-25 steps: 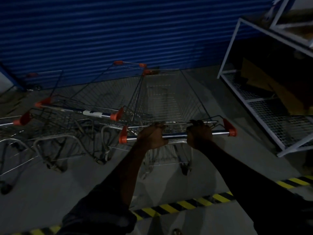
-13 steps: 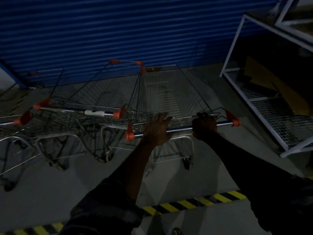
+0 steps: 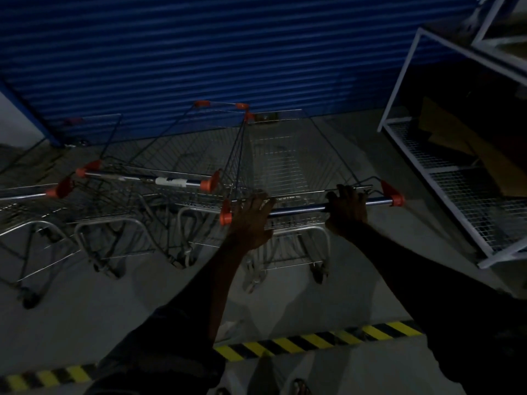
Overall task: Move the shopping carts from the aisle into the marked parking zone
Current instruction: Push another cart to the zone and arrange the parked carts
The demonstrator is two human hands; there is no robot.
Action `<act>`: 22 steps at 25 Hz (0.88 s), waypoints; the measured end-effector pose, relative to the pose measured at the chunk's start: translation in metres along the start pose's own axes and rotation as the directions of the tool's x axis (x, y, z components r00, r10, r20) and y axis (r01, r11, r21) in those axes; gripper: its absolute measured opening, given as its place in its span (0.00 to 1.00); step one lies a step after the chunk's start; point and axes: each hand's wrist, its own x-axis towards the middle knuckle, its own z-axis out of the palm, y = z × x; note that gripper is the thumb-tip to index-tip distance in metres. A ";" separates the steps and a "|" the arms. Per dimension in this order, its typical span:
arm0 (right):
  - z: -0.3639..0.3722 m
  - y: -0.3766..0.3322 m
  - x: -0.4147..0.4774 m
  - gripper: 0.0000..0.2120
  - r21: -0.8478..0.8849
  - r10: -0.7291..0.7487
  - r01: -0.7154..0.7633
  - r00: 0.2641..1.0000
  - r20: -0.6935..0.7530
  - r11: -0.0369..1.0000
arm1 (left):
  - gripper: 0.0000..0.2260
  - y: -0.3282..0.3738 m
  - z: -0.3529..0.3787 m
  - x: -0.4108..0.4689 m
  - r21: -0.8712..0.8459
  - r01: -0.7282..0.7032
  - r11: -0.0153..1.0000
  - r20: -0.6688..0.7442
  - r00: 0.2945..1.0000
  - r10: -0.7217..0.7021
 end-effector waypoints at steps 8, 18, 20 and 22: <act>0.016 -0.022 -0.066 0.43 0.217 -0.090 0.138 0.972 -0.218 0.966 | 0.42 -0.004 -0.021 -0.058 -0.008 0.039 0.999 -0.004 0.999 -0.039; -0.044 -0.053 -0.161 0.37 0.381 -0.119 0.202 0.966 -0.230 0.902 | 0.35 0.019 -0.091 -0.147 -0.221 0.006 0.975 -0.188 0.981 -0.048; -0.051 -0.065 -0.192 0.35 0.416 -0.150 0.232 0.964 -0.219 0.879 | 0.32 0.024 -0.105 -0.178 -0.277 0.030 0.960 -0.209 0.974 -0.091; -0.057 -0.077 -0.219 0.34 0.444 -0.200 0.290 0.950 -0.239 0.848 | 0.30 0.029 -0.116 -0.207 -0.315 0.060 0.947 -0.217 0.967 -0.133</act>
